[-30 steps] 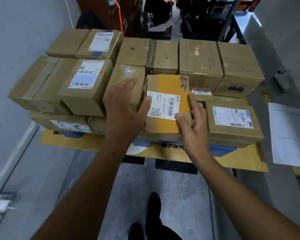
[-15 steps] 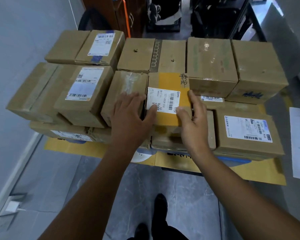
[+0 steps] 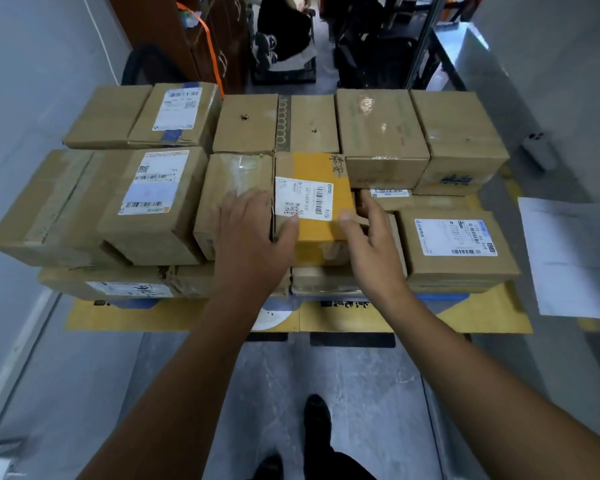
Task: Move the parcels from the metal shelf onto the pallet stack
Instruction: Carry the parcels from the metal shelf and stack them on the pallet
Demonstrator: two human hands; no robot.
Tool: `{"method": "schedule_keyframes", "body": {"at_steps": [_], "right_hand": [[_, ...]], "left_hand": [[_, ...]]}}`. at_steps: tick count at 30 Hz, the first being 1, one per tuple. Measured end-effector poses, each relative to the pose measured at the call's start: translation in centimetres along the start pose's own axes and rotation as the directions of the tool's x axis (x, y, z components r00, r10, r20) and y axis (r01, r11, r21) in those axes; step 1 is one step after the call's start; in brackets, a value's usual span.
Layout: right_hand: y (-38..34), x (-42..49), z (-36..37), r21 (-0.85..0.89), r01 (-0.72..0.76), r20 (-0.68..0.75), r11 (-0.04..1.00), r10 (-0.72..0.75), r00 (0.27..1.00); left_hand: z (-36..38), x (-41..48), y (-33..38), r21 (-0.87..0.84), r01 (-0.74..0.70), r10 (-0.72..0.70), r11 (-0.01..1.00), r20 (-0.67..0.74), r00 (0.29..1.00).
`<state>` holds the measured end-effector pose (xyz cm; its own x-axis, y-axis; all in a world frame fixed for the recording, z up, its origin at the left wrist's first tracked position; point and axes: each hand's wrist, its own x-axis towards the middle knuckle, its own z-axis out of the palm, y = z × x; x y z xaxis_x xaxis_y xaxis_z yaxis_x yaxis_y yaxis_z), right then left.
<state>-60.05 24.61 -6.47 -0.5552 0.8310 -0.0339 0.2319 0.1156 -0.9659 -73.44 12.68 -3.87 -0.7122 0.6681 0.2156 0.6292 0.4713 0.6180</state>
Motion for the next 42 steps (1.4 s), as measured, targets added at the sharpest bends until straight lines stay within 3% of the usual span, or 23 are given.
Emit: {"method": "schedule_keyframes", "body": {"at_steps": [9, 15, 19, 25, 31, 42], "right_hand": [[0.9, -14.0, -4.6, -0.053, -0.106, -0.337, 0.993, 0.082, 0.938], [3.3, -26.3, -7.8, -0.105, -0.25, -0.567, 0.963, 0.149, 0.81], [3.9, -34.3, -10.0, -0.057, -0.325, -0.712, 0.944, 0.19, 0.676], [4.2, -47.0, -12.6, 0.066, -0.377, -0.865, 0.924, 0.241, 0.44], [4.8, -60.7, -14.2, 0.155, -0.361, -0.948, 0.92, 0.241, 0.209], [5.2, -92.5, -16.4, 0.222, -0.343, -0.975, 0.913, 0.199, -0.101]], "left_hand": [[0.0, -8.4, 3.2, -0.328, -0.261, 0.316, 0.908, 0.123, 0.941], [1.9, -17.1, 5.9, -0.49, -0.31, 0.5, 0.815, 0.324, 0.803], [2.7, -22.9, 8.7, -0.537, -0.316, 0.586, 0.782, 0.462, 0.666], [2.6, -33.1, 13.8, -0.66, -0.33, 0.729, 0.675, 0.527, 0.437], [1.3, -46.1, 18.3, -0.738, -0.379, 0.829, 0.559, 0.506, 0.238], [-4.6, -76.8, 22.9, -0.845, -0.362, 0.895, 0.394, 0.442, -0.057]]}}
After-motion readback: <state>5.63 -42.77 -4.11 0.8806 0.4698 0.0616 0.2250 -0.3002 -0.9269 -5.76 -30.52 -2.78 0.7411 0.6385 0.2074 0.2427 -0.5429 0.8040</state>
